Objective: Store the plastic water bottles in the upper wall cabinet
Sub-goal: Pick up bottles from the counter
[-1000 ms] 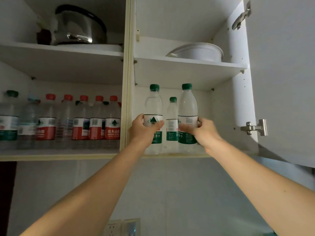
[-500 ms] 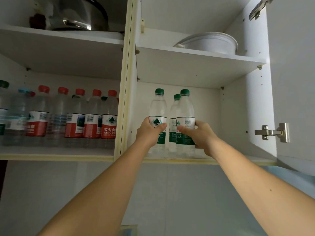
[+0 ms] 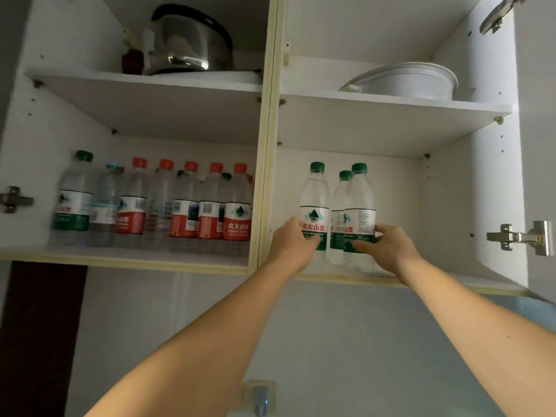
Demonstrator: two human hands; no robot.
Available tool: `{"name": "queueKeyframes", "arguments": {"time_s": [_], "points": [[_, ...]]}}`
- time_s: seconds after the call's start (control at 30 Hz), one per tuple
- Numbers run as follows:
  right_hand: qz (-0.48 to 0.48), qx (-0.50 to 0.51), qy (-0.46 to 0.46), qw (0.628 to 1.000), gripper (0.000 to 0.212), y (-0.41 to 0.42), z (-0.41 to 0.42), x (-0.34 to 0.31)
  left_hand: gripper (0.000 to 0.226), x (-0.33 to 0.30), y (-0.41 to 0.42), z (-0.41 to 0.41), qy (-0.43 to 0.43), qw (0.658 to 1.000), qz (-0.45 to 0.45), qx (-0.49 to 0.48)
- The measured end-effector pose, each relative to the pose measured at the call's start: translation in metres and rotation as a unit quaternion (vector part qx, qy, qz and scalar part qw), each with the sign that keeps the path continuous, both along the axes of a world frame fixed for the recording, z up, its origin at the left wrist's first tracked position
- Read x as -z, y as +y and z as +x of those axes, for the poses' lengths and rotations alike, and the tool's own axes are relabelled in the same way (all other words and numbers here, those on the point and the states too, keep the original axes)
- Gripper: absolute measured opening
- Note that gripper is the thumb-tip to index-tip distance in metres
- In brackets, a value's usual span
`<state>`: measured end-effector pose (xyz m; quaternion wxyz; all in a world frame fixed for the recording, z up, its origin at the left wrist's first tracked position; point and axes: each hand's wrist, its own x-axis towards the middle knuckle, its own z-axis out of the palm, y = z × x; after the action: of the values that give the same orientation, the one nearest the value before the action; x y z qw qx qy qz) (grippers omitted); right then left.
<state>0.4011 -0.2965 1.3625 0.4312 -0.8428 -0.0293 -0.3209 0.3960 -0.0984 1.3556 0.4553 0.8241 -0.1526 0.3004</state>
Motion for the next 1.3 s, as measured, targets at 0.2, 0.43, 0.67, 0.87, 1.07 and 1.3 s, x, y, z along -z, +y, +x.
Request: {"name": "queueKeyframes", "arguments": {"time_s": [0.2, 0.43, 0.67, 0.87, 1.07, 1.3], "points": [[-0.101, 0.118, -0.194, 0.969, 0.036, 0.036, -0.058, 0.051, 0.042, 0.018, 0.038, -0.062, -0.106, 0.993, -0.004, 0.044], [-0.137, 0.051, -0.115, 0.983, 0.022, 0.071, -0.115, 0.144, 0.030, 0.095, 0.066, -0.102, -0.118, 0.989, -0.028, 0.088], [-0.142, 0.031, 0.110, 0.983, 0.017, 0.066, -0.143, 0.283, 0.033, 0.227, 0.067, -0.111, 0.024, 0.993, -0.034, 0.114], [-0.128, -0.008, 0.247, 0.960, 0.034, 0.065, -0.164, 0.357, 0.039, 0.336, 0.064, -0.112, 0.193, 0.974, 0.034, 0.110], [-0.113, -0.066, 0.406, 0.904, 0.047, 0.059, -0.174, 0.428, 0.054, 0.461, 0.058, -0.127, 0.429, 0.885, 0.129, 0.126], [-0.179, -0.062, 0.448, 0.874, 0.055, 0.022, -0.159, 0.511, 0.067, 0.547, 0.024, -0.139, 0.562, 0.818, 0.059, 0.109]]}}
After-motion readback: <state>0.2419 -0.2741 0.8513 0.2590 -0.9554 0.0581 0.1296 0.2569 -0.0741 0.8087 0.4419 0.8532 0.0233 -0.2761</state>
